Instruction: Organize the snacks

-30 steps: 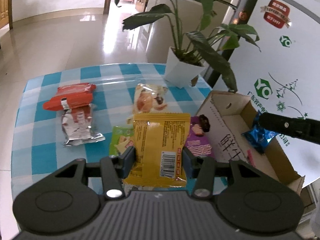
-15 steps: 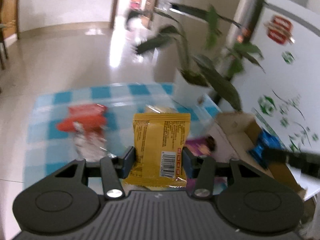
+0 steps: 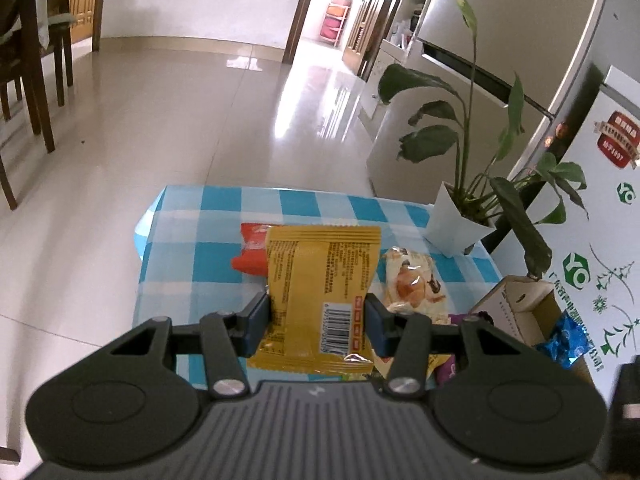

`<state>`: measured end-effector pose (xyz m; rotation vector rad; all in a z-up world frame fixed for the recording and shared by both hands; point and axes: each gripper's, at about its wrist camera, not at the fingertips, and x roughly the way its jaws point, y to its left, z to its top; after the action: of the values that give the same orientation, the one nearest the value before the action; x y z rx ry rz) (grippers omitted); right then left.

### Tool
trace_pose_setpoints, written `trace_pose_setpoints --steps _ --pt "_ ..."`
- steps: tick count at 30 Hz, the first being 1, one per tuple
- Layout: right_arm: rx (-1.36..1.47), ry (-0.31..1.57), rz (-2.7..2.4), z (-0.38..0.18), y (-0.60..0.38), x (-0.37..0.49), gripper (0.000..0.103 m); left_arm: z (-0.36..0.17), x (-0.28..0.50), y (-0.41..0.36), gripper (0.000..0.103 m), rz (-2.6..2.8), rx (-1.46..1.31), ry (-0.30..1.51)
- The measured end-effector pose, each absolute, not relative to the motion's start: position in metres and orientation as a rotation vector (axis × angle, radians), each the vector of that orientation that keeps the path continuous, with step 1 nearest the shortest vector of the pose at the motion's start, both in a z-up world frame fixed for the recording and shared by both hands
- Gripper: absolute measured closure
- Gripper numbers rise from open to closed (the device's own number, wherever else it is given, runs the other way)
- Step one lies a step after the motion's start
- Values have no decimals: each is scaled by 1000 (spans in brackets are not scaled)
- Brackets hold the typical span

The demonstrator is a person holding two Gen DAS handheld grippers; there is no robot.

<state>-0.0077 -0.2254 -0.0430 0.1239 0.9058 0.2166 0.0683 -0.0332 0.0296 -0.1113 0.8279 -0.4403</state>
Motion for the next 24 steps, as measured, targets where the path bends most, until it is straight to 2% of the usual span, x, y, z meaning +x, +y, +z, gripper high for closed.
trace_pose_setpoints --steps 9,12,18,21,23,24 --pt "47 962 226 -74 -204 9 13 32 70 -23 53 -438 -145 830" --pt "17 983 274 -73 -197 7 19 31 70 -19 53 -426 -142 833" --pt "72 954 204 -69 -202 11 19 28 70 -20 53 -419 -131 843" --pt "130 934 164 -70 -204 15 15 27 70 -22 53 -420 -130 847" --pt "94 930 148 -73 -198 18 15 26 70 -23 53 -419 -127 849" --pt "83 937 143 -75 -195 20 19 26 70 -24 53 -419 -126 850"
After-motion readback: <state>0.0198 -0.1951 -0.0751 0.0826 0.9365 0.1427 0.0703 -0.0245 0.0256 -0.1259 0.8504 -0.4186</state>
